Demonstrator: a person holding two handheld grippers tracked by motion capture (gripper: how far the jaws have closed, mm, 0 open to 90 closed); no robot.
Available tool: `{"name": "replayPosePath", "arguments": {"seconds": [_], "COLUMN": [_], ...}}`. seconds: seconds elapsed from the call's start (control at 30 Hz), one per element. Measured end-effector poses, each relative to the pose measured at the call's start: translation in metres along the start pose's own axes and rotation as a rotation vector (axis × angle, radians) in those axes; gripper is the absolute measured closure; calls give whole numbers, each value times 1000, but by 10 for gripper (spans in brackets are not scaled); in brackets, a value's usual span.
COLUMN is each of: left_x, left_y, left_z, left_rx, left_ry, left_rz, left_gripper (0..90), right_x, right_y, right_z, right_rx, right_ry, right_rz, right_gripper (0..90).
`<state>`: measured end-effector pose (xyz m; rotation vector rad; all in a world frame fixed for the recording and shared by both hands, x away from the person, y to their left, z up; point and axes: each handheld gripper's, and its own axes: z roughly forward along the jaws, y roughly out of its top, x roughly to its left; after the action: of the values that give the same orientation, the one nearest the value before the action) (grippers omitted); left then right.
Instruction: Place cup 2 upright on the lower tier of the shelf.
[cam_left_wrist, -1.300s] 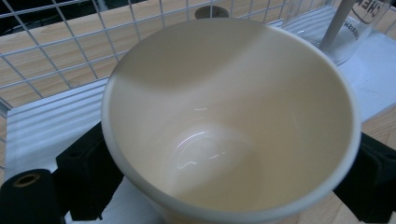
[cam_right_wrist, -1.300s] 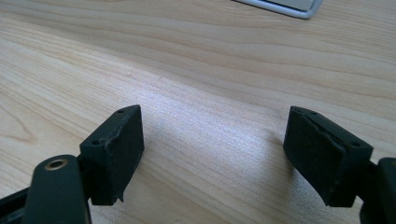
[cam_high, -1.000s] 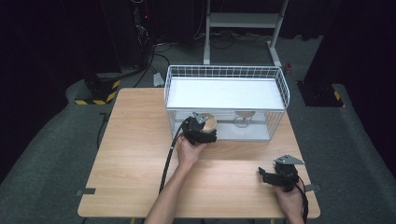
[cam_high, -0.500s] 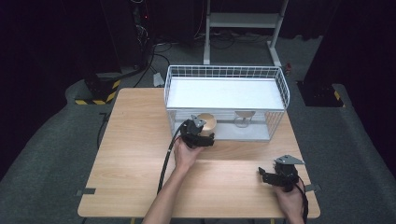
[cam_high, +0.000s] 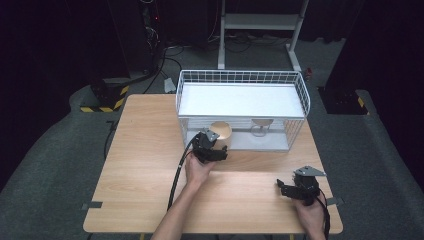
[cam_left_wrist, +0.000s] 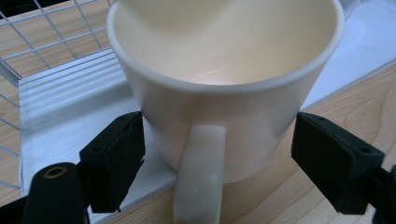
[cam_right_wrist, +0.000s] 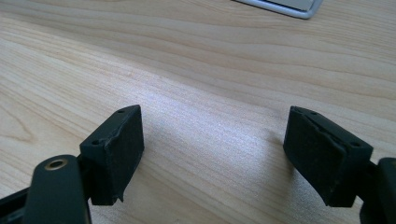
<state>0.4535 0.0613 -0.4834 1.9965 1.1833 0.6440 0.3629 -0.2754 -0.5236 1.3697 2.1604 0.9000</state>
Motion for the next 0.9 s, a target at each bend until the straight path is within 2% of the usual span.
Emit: {"name": "replayPosePath", "arguments": {"seconds": [0.13, 0.4, 0.57, 0.7, 0.8, 0.9], "left_x": [0, 0, 0, 0, 2, 3], "left_y": [0, 2, 6, 11, 12, 11], "left_z": [0, 7, 12, 17, 20, 24], "left_rx": [-10, -12, 3, 17, 7, 16], "left_ry": [6, 16, 37, 39, 50, 33], "left_rz": [-6, -36, -15, -22, -25, -46], "left_gripper": [240, 273, 296, 323, 347, 394], "right_x": [0, 0, 0, 0, 0, 0], "right_y": [0, 0, 0, 0, 0, 0], "right_z": [0, 0, 0, 0, 0, 0], "right_rx": [0, 0, 0, 0, 1, 0], "right_ry": [0, 0, 0, 0, 0, 0], "right_rz": [0, 0, 0, -1, -1, -2], "right_gripper": [203, 203, 203, 203, 203, 203]}}
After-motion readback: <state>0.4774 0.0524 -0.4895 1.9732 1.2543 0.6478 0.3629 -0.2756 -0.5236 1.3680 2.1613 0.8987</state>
